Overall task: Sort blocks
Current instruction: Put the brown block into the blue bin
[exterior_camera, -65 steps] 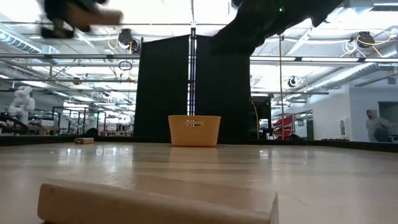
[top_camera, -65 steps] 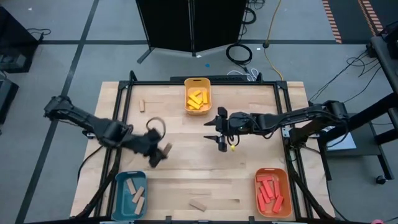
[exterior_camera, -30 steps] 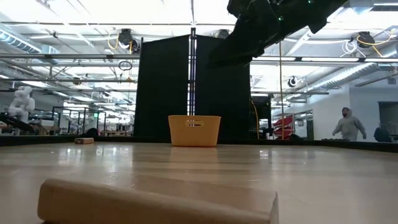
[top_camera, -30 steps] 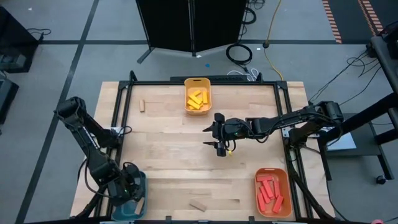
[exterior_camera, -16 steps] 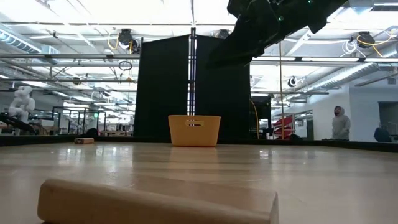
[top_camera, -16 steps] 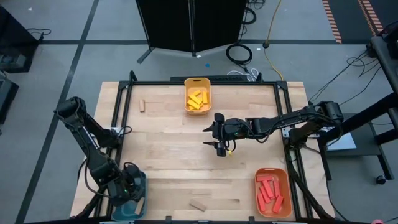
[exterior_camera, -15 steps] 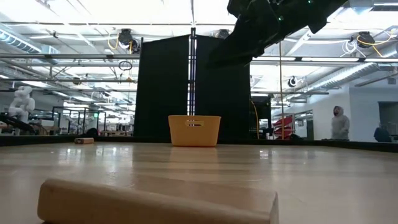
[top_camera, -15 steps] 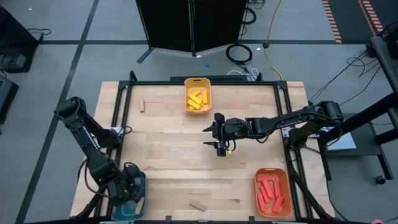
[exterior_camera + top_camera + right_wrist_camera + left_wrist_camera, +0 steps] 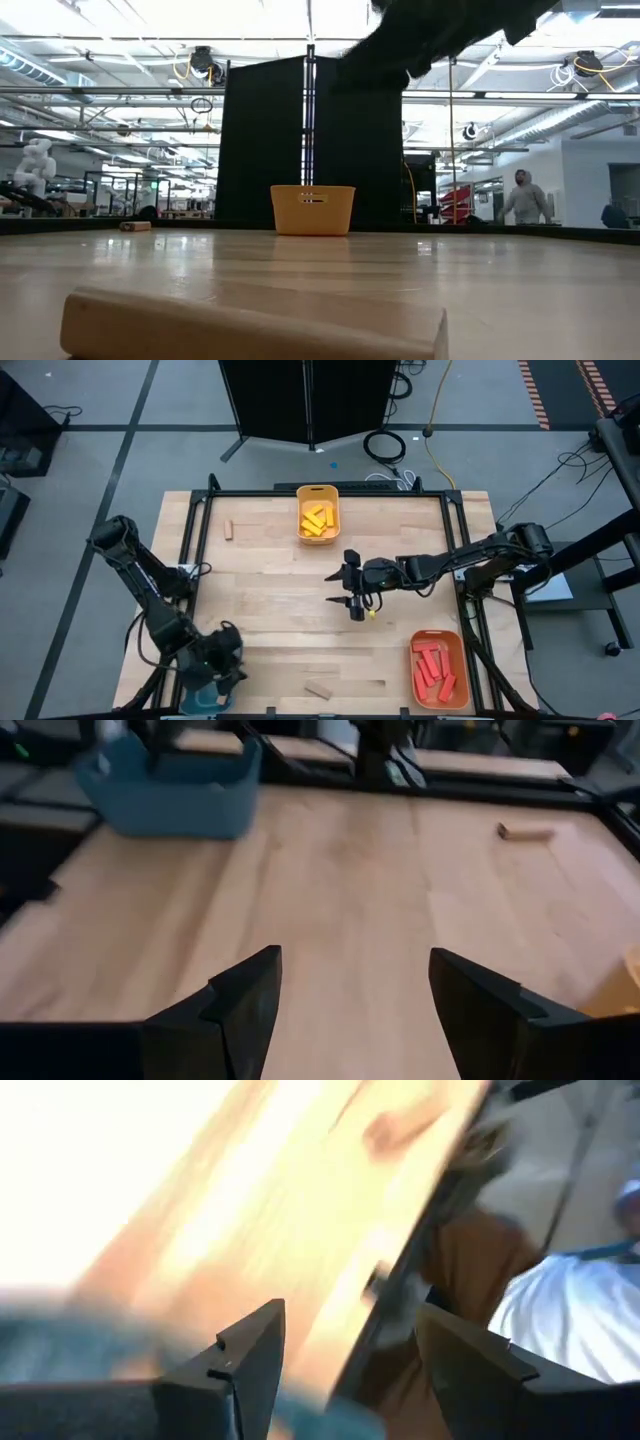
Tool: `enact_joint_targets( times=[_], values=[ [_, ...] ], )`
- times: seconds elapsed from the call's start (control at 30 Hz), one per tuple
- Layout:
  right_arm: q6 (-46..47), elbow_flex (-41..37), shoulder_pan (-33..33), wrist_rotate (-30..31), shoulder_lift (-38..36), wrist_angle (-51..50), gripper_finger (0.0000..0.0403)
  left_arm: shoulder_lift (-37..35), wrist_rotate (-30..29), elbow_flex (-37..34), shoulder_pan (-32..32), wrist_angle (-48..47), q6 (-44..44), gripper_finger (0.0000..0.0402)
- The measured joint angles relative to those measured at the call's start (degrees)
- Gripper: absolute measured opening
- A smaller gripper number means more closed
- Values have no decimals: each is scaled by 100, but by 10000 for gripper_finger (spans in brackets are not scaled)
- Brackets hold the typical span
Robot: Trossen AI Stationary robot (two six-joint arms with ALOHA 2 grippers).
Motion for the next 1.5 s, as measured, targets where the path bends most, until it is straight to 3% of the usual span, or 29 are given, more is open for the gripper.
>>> enact_joint_targets(
  times=[0.17,0.4,0.63,0.77,0.93,1.1,1.5],
  values=[
    [369,1,431,4,0,382,226,0,-495,0,600,660,1924,219],
    [1341,2,1170,49,0,134,215,0,-468,0,1354,589,3930,219],
    [1885,327,1888,55,252,51,195,0,-351,0,1596,582,5663,219],
    [1883,1254,2199,411,884,-242,187,0,-118,0,1606,584,6258,219],
    [2442,2840,2272,929,1963,-2004,175,0,456,0,1605,582,6407,219],
    [3467,4267,2189,895,2887,-3523,171,0,1024,0,1473,572,6680,219],
    [4351,6812,2185,793,4534,-5935,171,-818,207,0,1364,-525,7004,219]
  ],
)
